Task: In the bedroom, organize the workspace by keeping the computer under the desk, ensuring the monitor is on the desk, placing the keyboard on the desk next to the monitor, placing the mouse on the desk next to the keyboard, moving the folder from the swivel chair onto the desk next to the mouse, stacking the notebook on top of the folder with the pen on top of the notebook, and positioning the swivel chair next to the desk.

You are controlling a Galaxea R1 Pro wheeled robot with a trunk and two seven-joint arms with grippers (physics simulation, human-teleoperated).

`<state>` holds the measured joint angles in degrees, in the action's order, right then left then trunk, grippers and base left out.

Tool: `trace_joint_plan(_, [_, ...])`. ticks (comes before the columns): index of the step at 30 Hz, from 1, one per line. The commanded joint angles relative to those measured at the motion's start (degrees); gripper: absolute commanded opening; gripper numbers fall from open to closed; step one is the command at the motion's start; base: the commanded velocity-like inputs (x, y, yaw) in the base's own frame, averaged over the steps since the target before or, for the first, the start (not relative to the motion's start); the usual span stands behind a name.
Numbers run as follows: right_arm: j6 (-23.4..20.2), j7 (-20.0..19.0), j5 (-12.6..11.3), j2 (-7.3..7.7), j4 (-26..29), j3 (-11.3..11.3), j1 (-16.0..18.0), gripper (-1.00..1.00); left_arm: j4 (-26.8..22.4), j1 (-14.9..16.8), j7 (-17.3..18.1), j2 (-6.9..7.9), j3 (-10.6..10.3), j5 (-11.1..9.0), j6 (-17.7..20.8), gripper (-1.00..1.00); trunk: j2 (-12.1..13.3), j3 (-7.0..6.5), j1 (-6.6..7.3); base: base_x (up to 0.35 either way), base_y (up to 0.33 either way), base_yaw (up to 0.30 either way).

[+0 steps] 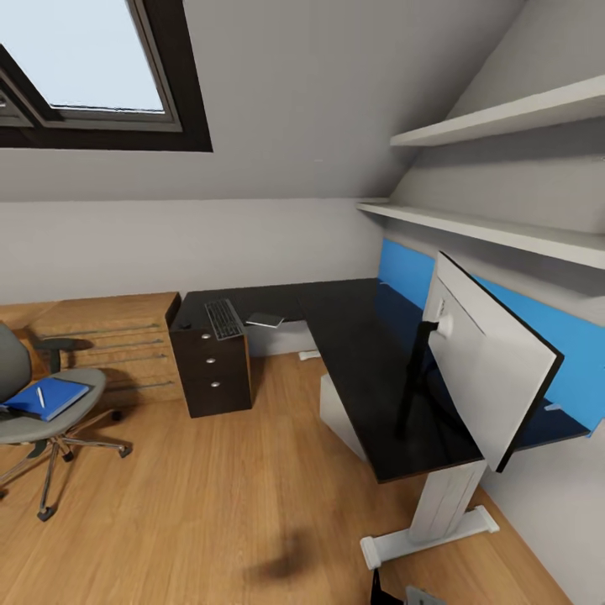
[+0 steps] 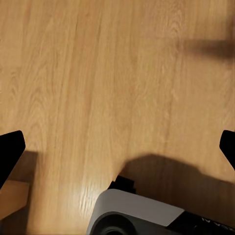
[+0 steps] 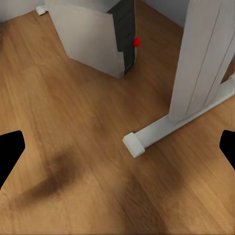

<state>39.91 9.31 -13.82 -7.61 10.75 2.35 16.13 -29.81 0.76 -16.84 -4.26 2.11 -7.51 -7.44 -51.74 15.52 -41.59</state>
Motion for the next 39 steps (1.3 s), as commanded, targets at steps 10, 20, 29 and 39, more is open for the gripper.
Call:
trace_joint_plan(10, [5.17, 0.21, -0.24, -0.02, 0.40, 0.32, 0.04, 1.00, 0.02, 0.03, 0.06, -0.02, 0.01, -0.52, -0.22, 1.00, 3.97, -1.73, 2.20, -0.001, 0.000, 0.000])
trace_joint_plan(20, [5.76, 0.85, -0.22, 0.06, 10.31, 0.25, 0.04, 1.00, 0.02, 0.03, 0.06, 0.03, 0.00, -0.49, -0.21, 1.00, 7.99, -3.52, 4.39, 0.000, 0.000, 0.000])
trace_joint_plan(29, [-14.07, 6.73, -0.24, 1.13, 34.22, 0.08, 0.04, 1.00, 0.02, 0.03, -0.14, 0.11, 0.00, -0.49, -0.21, 1.00, 11.59, -5.14, 6.37, 0.000, 0.000, 0.000])
trace_joint_plan(39, [-48.69, 7.71, -0.56, 1.19, 59.22, -0.01, 0.91, 1.00, 0.02, 0.03, -0.21, 0.23, 0.06, -0.49, -0.34, 1.00, 12.40, -5.50, 6.81, 0.000, 0.000, 0.000])
